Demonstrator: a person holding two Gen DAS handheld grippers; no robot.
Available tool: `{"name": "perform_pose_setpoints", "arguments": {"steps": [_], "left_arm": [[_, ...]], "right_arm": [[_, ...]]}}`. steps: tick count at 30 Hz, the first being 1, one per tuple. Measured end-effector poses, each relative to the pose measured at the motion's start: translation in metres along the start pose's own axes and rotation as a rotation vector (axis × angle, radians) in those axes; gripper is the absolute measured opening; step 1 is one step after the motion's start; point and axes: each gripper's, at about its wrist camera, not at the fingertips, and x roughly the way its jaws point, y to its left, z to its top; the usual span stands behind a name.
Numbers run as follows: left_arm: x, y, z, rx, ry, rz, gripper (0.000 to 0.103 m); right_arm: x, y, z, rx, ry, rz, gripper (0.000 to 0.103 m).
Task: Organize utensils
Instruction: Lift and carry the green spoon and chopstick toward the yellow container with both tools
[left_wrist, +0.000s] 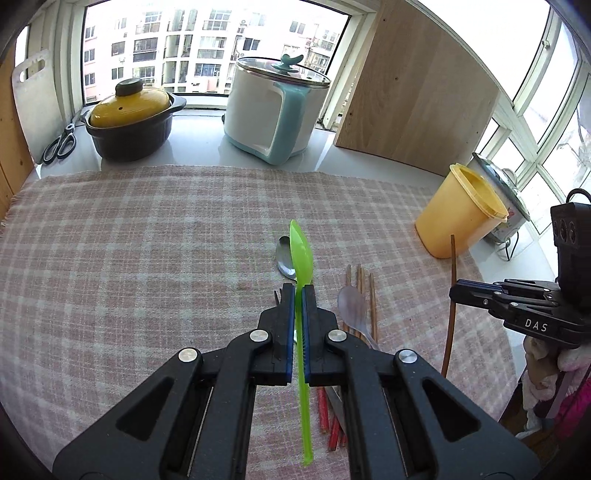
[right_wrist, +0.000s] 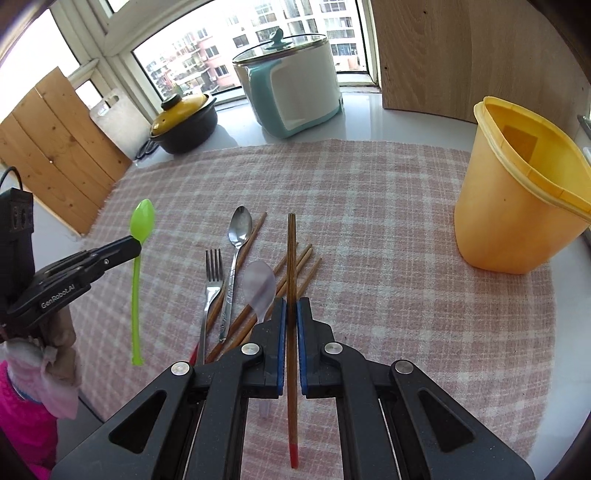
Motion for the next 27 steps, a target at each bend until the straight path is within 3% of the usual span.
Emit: {"name": "perform_pose_setpoints", "arguments": {"steps": [13, 27], "left_arm": [[-0.021, -0.031, 0.004, 0.057, -0.045, -0.038, 0.001], [-0.032, -0.073, 0.033, 0.091, -0.118, -0.115, 0.001]], "right_arm": [[-0.042, 0.027, -0.010, -0.127, -0.126, -0.044, 0.004], [-0.084, 0.019, 0.007, -0.134, -0.200, -0.037, 0.004]]}}
